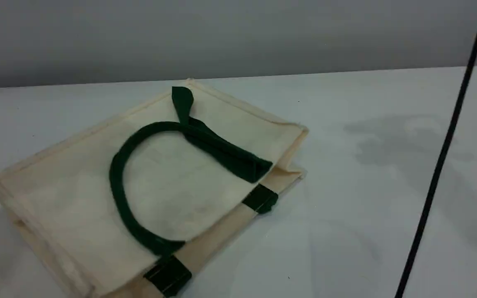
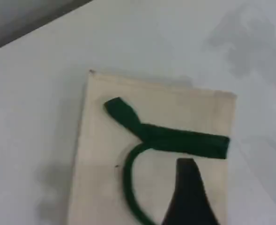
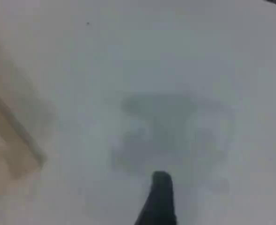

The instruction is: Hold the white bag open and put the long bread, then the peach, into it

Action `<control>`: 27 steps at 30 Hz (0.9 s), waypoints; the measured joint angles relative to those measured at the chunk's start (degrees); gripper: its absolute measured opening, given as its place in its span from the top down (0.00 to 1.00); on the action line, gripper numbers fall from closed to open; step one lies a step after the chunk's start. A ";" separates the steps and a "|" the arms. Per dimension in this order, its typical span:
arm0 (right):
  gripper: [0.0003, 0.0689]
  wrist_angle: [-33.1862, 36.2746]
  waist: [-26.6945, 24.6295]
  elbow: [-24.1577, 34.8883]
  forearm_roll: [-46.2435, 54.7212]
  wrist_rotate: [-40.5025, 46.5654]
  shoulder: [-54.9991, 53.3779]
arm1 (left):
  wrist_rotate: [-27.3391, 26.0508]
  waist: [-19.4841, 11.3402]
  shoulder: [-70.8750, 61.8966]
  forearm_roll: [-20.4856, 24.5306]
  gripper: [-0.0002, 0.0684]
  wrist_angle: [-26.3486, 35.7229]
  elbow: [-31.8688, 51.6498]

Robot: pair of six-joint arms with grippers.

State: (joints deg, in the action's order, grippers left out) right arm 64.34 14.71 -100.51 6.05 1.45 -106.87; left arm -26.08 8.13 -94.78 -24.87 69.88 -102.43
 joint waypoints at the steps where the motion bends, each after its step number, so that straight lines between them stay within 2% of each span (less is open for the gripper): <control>1: 0.15 0.70 0.00 0.00 -0.51 0.00 1.09 | 0.32 0.00 0.71 1.01 0.35 0.04 0.00; 10: 0.21 6.08 0.11 0.11 -5.66 0.00 13.03 | 9.87 -0.04 10.24 13.23 0.35 0.17 -0.05; 14: 0.22 5.83 0.11 0.30 -8.02 -0.47 19.59 | 12.28 -0.04 16.42 17.06 0.35 0.33 -0.05; 20: 0.22 5.77 0.11 4.81 -13.70 -1.45 31.09 | 14.44 -0.04 24.60 16.05 0.35 0.33 -0.05; 24: 0.22 5.77 0.11 11.63 -14.24 -1.45 39.45 | 16.04 -0.04 28.84 15.52 0.35 0.18 1.60; 27: 0.22 5.77 0.11 17.66 -14.24 -1.45 46.23 | 16.04 -0.04 32.96 15.79 0.35 0.14 6.23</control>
State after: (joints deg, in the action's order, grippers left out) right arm 70.11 14.82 -82.85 -8.18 0.00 -60.64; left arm -10.03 8.09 -61.82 -9.08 70.03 -96.20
